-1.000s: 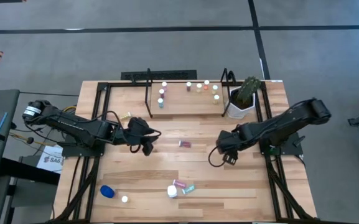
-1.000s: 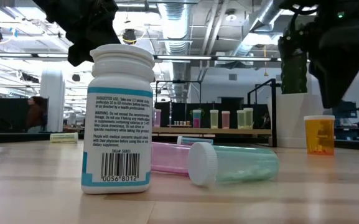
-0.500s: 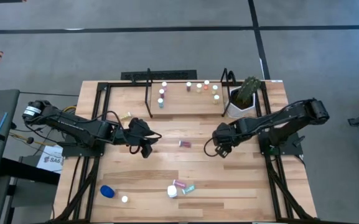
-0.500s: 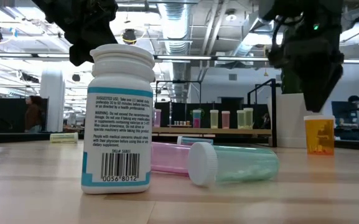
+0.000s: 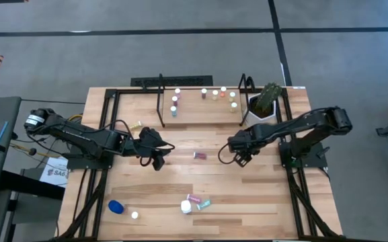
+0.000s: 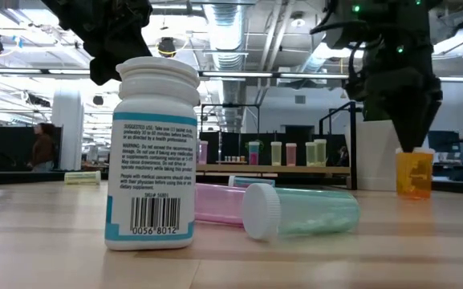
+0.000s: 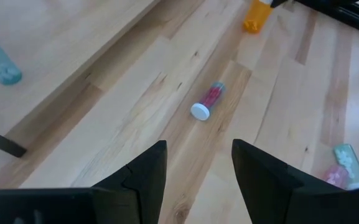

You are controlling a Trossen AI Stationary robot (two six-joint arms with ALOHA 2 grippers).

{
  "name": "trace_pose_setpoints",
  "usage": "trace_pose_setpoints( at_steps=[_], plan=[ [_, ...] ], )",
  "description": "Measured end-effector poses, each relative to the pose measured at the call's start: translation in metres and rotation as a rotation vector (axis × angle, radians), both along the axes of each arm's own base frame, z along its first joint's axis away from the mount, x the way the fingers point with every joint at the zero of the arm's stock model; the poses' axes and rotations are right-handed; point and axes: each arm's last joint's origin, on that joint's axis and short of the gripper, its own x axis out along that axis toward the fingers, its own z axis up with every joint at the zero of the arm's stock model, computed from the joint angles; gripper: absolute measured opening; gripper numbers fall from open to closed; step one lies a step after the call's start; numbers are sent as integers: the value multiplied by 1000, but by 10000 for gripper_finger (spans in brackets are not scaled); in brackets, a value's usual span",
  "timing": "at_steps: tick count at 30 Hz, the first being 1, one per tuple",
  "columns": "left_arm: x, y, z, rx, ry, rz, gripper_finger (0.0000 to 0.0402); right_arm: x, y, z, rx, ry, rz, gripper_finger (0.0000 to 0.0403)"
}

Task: Pick and place medicine bottles onto shelf by color
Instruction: Put the orange pill bottle on the shelf

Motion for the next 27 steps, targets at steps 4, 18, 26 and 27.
trace_pose_setpoints(
  at_steps=[4, 18, 26, 27],
  plan=[
    [0, 0, 0, 1, 0, -1, 168, 1, -2, -1, 0, -3, 14, 234],
    [0, 0, 0, 6, -2, -4, 168, 1, -1, 0, 1, -2, 19, 250],
    [0, 0, 0, 6, -1, -4, 168, 2, -1, 5, 1, -8, 17, 261],
    [0, 0, 0, 6, -1, -4, 168, 3, -1, 7, 1, -11, 17, 261]
  ],
)
